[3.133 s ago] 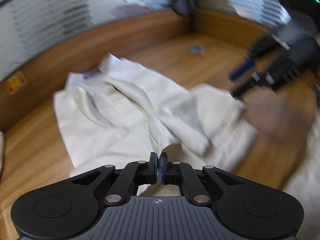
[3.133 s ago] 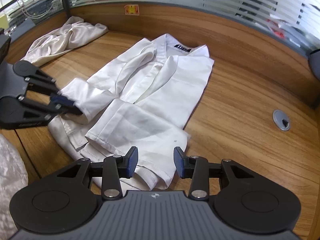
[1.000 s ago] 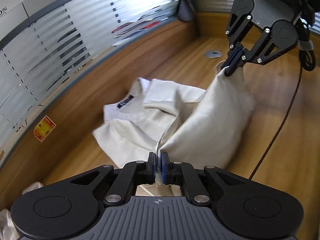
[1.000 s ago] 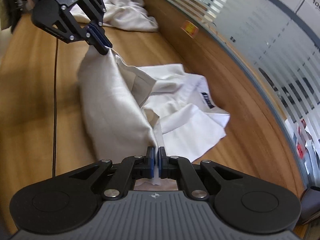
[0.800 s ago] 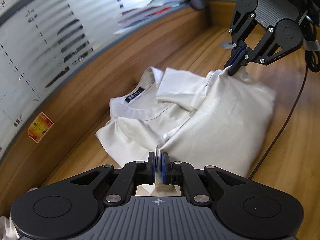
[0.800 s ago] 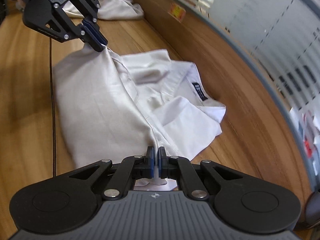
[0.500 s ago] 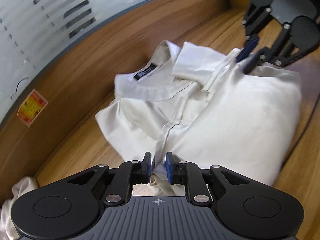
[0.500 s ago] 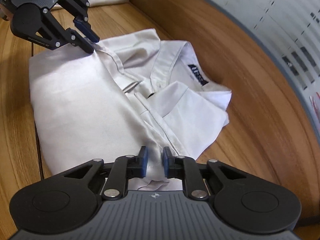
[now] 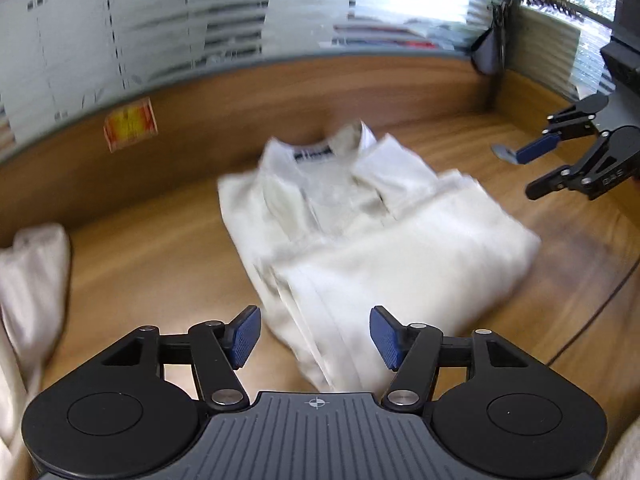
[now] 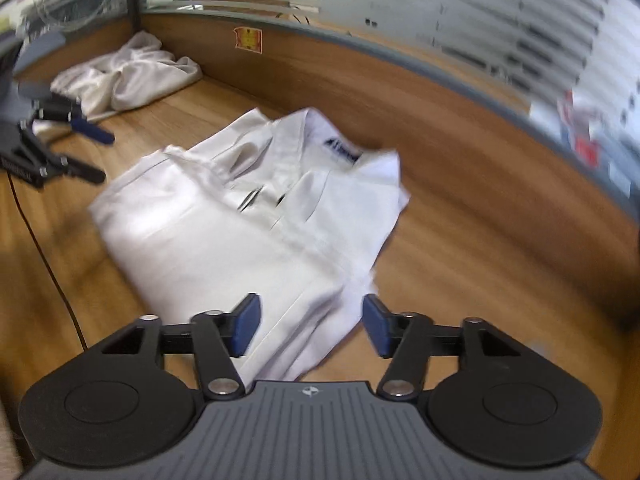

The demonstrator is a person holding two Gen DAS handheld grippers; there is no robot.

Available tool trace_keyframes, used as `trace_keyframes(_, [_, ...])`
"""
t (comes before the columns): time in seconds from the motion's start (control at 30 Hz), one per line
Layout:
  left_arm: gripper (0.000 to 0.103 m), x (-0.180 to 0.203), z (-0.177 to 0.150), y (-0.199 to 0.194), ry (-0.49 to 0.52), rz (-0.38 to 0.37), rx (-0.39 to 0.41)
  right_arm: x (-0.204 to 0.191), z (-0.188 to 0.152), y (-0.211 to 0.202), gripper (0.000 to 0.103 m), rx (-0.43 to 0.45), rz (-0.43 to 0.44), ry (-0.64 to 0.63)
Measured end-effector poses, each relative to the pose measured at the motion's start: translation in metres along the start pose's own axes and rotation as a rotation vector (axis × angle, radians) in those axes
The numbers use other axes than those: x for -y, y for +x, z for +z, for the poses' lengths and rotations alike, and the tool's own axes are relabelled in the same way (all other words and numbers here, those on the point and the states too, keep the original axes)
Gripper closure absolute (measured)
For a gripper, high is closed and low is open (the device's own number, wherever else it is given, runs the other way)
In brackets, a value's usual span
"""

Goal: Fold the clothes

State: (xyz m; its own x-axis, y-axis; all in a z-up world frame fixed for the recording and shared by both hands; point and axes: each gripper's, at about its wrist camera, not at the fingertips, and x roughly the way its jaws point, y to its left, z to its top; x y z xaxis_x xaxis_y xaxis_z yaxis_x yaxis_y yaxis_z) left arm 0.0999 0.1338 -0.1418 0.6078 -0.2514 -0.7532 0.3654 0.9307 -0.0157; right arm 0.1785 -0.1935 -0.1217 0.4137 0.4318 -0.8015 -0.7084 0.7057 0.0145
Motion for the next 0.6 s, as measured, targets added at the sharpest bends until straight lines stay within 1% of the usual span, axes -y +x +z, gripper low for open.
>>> trace_keyframes(0.07, [0.040, 0.006, -0.012, 0.004, -0.009, -0.005, -0.036, -0.004, -0.016, 0.001, 0.035, -0.016, 0.025, 0.036])
trace_keyframes(0.17, [0.040, 0.015, -0.023, 0.010, -0.001, -0.017, -0.064, -0.015, -0.035, 0.011, 0.035, -0.048, 0.058, 0.059])
trace_keyframes(0.3, [0.041, 0.024, -0.028, 0.020, 0.043, -0.033, -0.083, -0.034, -0.046, 0.028, 0.035, -0.088, 0.072, -0.005])
trace_keyframes(0.33, [0.042, 0.025, -0.028, 0.024, 0.052, -0.041, -0.095, -0.037, -0.047, 0.031, 0.035, -0.086, 0.070, -0.021])
trace_keyframes(0.37, [0.050, 0.026, -0.027, 0.028, 0.061, -0.048, -0.105, -0.040, -0.047, 0.034, 0.036, -0.084, 0.069, -0.036])
trace_keyframes(0.4, [0.058, 0.027, -0.027, 0.031, 0.070, -0.049, -0.113, -0.041, -0.047, 0.036, 0.041, -0.080, 0.071, -0.043])
trace_keyframes(0.43, [0.062, 0.028, -0.027, 0.032, 0.076, -0.045, -0.114, -0.041, -0.045, 0.038, 0.051, -0.077, 0.072, -0.043])
trace_keyframes(0.47, [0.070, 0.029, -0.027, 0.034, 0.081, -0.041, -0.115, -0.041, -0.044, 0.040, 0.058, -0.074, 0.073, -0.043])
trace_keyframes(0.5, [0.081, 0.030, -0.027, 0.034, 0.078, -0.040, -0.110, -0.041, -0.043, 0.042, 0.075, -0.071, 0.075, -0.042])
trace_keyframes(0.53, [0.088, 0.030, -0.027, 0.033, 0.076, -0.040, -0.103, -0.039, -0.041, 0.042, 0.088, -0.066, 0.080, -0.036])
trace_keyframes(0.57, [0.093, 0.030, -0.027, 0.033, 0.074, -0.039, -0.096, -0.037, -0.040, 0.041, 0.091, -0.055, 0.090, -0.028])
trace_keyframes(0.6, [0.096, 0.030, -0.027, 0.031, 0.071, -0.035, -0.085, -0.036, -0.039, 0.038, 0.094, -0.042, 0.098, -0.018])
